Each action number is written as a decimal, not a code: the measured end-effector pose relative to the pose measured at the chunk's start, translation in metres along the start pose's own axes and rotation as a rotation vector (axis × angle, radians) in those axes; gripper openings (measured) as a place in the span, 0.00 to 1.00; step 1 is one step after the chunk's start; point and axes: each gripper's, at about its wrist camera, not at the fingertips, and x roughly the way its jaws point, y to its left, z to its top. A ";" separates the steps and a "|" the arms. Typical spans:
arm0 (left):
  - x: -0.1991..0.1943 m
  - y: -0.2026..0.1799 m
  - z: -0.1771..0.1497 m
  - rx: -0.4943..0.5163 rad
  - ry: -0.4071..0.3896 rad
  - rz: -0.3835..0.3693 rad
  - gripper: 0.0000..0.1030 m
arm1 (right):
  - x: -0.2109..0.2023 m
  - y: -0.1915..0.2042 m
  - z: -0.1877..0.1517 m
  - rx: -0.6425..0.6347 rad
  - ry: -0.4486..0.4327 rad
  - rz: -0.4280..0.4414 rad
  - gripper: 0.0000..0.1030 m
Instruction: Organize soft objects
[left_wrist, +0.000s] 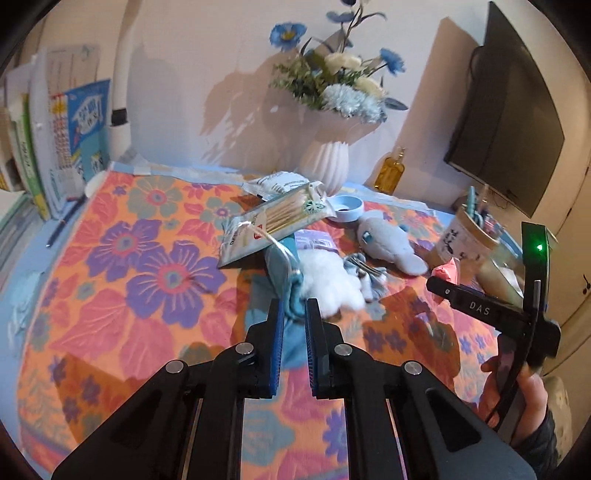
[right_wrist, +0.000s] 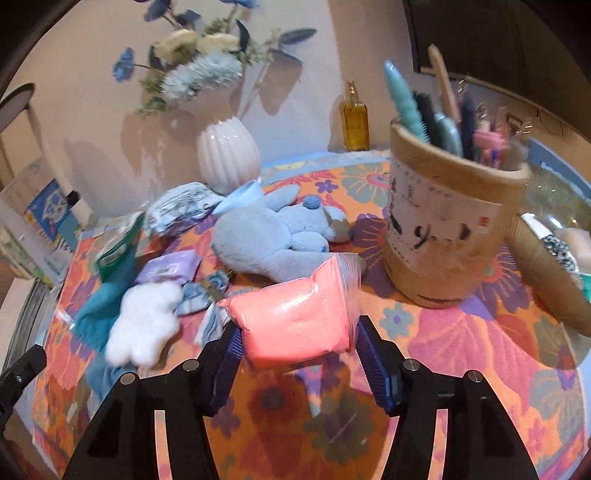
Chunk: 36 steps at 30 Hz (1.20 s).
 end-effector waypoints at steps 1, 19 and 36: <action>-0.002 0.001 -0.002 0.005 0.001 0.009 0.08 | -0.005 -0.001 -0.003 -0.005 -0.002 0.007 0.57; 0.062 -0.015 0.031 0.009 0.063 0.064 0.52 | -0.001 -0.004 -0.021 -0.048 0.077 -0.002 0.57; -0.007 0.013 0.029 -0.030 -0.050 -0.111 0.06 | -0.004 0.026 -0.031 -0.335 0.084 0.040 0.61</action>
